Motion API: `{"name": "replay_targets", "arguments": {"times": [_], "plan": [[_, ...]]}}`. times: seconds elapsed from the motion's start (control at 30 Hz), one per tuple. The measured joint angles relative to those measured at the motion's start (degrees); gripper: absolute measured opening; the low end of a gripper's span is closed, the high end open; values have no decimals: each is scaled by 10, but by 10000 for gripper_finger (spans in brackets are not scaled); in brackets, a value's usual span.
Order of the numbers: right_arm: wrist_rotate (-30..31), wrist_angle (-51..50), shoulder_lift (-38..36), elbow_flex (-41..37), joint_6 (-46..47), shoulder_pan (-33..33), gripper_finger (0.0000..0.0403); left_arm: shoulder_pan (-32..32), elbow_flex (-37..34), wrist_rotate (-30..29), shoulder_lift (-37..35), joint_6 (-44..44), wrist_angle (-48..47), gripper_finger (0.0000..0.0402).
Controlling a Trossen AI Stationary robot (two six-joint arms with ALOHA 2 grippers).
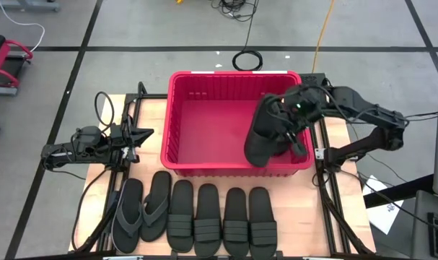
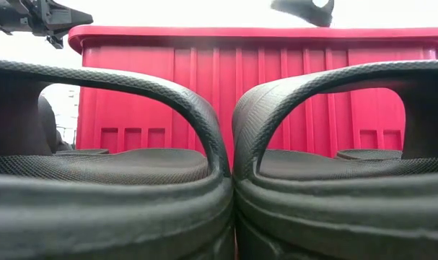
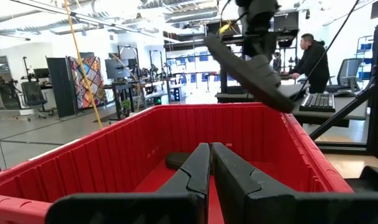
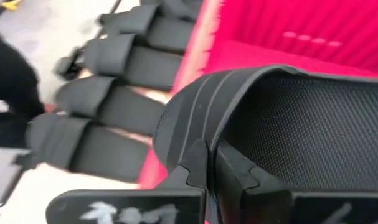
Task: Pick and place slides into bin
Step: Put the black slide into the red container
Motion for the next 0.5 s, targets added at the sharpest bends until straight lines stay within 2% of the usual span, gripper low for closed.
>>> {"name": "replay_targets", "arguments": {"times": [0.33, 0.5], "plan": [[1, 123, 58, 0, -41, -92, 3, 0, 0, 0, 0, 0, 0, 26], [31, 140, 104, 0, -85, -126, 3, 0, 0, 0, 0, 3, 0, 26]]}}
